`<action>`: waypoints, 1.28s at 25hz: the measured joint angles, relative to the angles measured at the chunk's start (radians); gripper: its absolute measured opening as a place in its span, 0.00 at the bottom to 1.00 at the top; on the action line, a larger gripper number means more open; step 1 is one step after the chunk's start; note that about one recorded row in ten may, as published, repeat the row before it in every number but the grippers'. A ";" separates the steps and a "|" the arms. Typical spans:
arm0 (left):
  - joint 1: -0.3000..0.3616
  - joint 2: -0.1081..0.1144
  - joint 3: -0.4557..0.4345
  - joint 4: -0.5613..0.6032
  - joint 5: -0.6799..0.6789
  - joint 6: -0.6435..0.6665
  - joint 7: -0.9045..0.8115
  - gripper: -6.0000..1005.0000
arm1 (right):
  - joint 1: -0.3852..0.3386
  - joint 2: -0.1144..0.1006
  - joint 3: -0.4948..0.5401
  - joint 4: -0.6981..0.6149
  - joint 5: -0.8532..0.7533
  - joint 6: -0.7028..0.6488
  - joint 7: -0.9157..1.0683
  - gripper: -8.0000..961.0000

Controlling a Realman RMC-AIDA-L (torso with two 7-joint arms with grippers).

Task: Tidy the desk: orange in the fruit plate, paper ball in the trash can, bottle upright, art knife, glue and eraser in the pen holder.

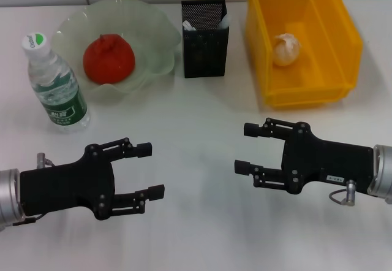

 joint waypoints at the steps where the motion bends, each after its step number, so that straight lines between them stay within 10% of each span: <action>1: 0.000 0.000 0.000 0.000 0.000 0.000 -0.001 0.79 | -0.001 0.000 0.000 -0.002 0.000 -0.001 0.000 0.75; 32: 0.001 -0.008 0.009 0.000 0.000 -0.012 0.002 0.79 | -0.019 0.006 0.000 -0.033 0.000 -0.019 0.000 0.75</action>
